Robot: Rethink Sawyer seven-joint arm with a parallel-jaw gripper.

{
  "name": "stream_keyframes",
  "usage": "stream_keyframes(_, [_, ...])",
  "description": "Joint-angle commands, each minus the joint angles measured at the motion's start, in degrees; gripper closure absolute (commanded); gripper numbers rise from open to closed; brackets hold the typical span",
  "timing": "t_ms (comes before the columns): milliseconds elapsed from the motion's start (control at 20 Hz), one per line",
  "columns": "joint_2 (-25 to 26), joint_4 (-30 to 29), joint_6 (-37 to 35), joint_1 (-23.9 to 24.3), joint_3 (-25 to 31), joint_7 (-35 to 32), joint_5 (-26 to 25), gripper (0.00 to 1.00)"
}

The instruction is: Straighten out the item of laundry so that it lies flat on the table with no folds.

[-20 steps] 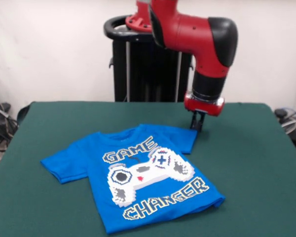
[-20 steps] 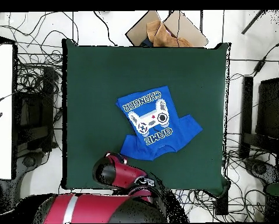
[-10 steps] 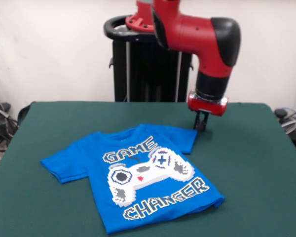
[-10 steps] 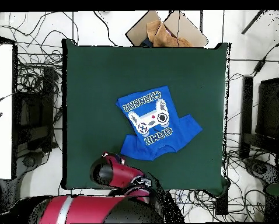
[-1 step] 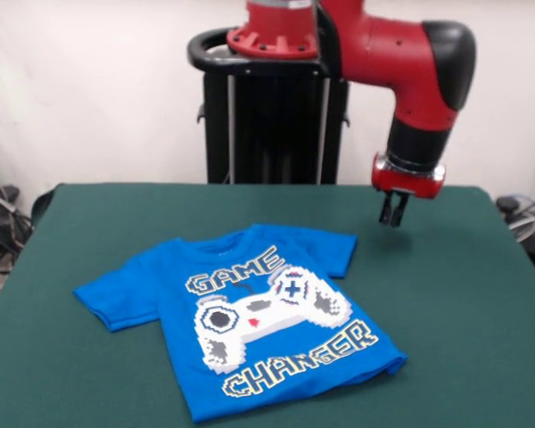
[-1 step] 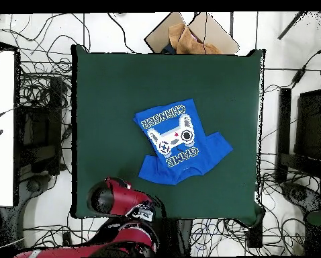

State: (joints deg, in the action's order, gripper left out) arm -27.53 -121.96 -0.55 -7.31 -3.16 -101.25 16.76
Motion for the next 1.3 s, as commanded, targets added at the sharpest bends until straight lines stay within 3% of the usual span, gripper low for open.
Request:
stream_keyframes(50, [-1.2, 7.3, -6.1, 0.6, -0.8, -10.6, 4.0, 1.00])
stream_keyframes(400, [2.0, 10.2, 2.8, -7.6, -12.2, -10.5, 3.8, 1.00])
stream_keyframes(1300, [9.3, 8.7, 15.1, -10.8, -14.2, -14.4, 8.4, 1.00])
